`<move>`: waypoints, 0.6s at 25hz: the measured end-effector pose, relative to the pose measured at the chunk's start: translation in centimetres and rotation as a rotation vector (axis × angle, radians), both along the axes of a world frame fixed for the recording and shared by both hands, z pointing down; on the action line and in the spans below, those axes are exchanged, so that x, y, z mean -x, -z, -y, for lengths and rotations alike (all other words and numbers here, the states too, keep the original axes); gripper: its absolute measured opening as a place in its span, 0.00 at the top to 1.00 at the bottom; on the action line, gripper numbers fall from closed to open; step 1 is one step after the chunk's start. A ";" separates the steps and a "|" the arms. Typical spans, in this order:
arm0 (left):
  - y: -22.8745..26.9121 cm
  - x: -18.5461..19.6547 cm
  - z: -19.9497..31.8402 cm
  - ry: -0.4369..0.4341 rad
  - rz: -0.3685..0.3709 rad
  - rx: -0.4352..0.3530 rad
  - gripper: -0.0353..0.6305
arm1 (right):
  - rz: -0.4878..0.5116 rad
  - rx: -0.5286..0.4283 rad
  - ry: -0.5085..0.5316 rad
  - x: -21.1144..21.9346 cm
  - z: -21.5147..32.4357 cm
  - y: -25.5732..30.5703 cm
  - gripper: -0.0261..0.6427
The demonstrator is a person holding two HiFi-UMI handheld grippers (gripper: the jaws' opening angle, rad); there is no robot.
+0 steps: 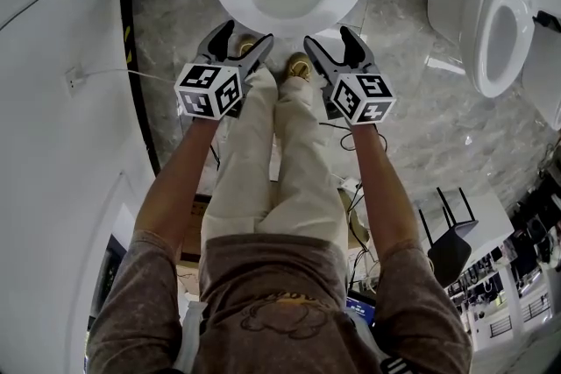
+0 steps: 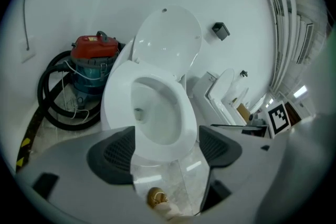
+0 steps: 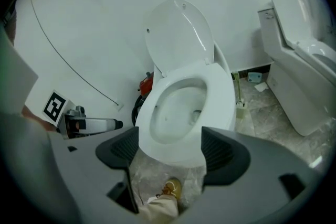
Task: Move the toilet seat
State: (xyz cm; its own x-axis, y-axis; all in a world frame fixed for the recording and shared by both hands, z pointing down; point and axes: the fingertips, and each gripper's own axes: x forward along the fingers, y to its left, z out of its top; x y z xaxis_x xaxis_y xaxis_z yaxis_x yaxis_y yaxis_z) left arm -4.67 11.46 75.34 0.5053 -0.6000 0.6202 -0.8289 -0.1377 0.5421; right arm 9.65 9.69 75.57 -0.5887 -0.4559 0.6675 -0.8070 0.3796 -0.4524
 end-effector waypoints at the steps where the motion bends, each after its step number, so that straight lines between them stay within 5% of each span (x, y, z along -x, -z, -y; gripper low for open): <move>1: -0.5 -0.1 -0.1 -0.010 0.001 0.009 0.38 | -0.004 0.012 0.000 -0.1 -0.1 -0.5 0.42; 15: -6.2 -0.7 -1.8 -0.086 0.011 0.140 0.38 | 0.011 0.164 -0.018 0.5 -2.2 -5.8 0.40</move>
